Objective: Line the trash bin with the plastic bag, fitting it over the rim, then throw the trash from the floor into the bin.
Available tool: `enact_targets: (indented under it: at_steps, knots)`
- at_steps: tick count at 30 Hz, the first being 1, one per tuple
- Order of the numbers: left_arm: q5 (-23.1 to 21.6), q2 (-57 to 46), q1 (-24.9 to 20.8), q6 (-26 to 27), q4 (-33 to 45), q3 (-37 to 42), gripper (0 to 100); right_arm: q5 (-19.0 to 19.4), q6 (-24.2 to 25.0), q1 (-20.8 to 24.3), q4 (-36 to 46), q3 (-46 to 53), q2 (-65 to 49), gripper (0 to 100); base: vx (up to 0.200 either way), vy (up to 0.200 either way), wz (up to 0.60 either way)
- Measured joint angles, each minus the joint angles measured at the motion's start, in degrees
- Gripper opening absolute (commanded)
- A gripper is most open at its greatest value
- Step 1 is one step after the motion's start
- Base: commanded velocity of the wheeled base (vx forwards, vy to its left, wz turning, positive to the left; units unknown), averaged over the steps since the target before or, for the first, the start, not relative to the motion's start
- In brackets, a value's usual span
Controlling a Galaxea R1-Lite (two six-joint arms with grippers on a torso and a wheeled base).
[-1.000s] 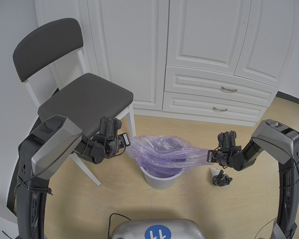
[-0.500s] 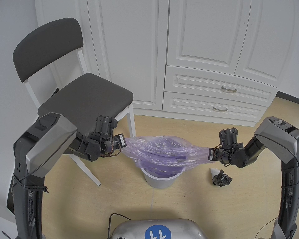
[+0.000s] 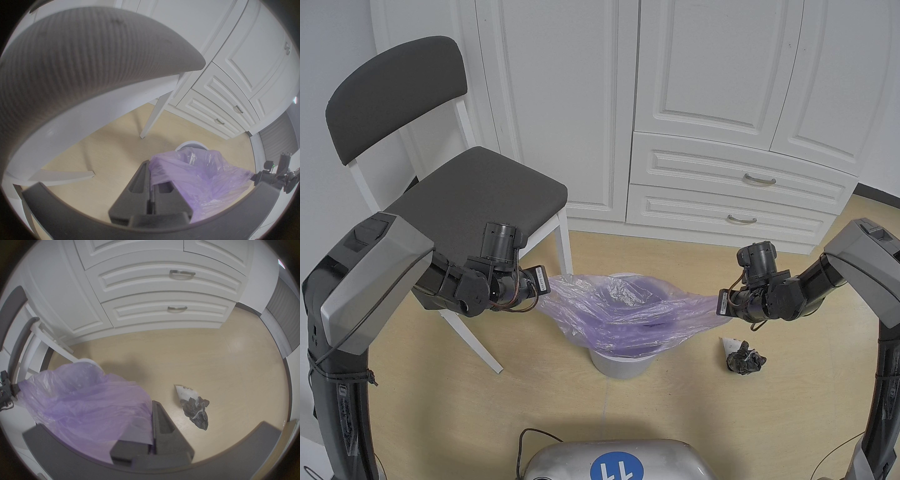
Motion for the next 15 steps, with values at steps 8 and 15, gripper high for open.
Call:
enact_targets:
  at_steps: [8,15]
  knots:
    - [-1.0,-2.5,-0.5,0.1,3.1,0.7,0,0.0,0.3,1.0,0.2,0.1,-2.3,0,0.000,0.000,0.00]
    - [-0.9,-2.4,-3.8,-0.2,2.8,0.9,0,-0.1,0.4,2.7,0.2,0.4,-2.7,0,0.000,0.000,0.00]
